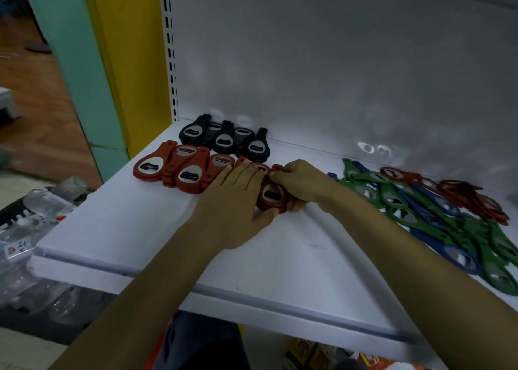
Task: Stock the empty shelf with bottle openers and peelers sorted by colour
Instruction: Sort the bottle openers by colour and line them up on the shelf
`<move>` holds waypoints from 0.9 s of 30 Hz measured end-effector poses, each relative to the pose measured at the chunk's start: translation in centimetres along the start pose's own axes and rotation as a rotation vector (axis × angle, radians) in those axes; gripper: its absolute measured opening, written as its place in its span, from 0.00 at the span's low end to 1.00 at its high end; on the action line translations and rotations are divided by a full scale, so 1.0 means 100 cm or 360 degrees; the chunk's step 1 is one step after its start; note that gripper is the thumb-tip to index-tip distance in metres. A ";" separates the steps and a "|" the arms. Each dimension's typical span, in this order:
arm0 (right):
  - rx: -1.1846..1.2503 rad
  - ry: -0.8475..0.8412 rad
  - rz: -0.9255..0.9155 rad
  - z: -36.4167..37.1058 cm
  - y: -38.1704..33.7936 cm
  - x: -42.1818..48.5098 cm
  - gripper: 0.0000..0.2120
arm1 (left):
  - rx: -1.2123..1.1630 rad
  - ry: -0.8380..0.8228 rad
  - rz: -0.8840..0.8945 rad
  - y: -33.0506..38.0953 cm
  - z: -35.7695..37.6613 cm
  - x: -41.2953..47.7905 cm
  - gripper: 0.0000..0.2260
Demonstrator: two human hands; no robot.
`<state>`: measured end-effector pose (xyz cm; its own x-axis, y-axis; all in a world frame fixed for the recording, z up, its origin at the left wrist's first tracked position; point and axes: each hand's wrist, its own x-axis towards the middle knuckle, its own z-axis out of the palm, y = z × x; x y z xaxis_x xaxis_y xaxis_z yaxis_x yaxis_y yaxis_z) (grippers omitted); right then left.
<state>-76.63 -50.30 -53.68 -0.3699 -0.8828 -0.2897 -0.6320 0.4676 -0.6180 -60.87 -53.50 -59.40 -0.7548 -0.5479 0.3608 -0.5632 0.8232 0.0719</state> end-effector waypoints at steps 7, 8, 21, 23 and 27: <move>0.0300 0.0009 -0.0007 -0.004 0.008 0.001 0.14 | -0.0007 -0.0019 -0.0012 0.002 -0.003 0.001 0.33; 0.0262 0.0032 -0.0025 -0.004 0.008 0.001 0.15 | -0.0021 -0.0029 -0.0014 0.002 -0.003 0.001 0.33; 0.0281 0.0097 -0.0118 -0.004 0.012 -0.015 0.13 | 0.0145 -0.0122 0.0070 0.007 -0.013 0.004 0.29; 0.0277 0.0144 -0.0155 -0.007 0.014 -0.017 0.16 | 0.0202 -0.0140 0.0092 0.007 -0.018 0.007 0.30; 0.0304 0.0339 -0.0212 -0.030 0.033 -0.024 0.16 | 0.0150 -0.0058 0.0131 0.026 -0.029 0.027 0.30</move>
<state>-79.87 -46.49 -52.86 -0.4393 -0.8969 -0.0499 -0.5527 0.3137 -0.7721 -63.37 -52.40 -55.58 -0.8105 -0.4854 0.3278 -0.5265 0.8490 -0.0447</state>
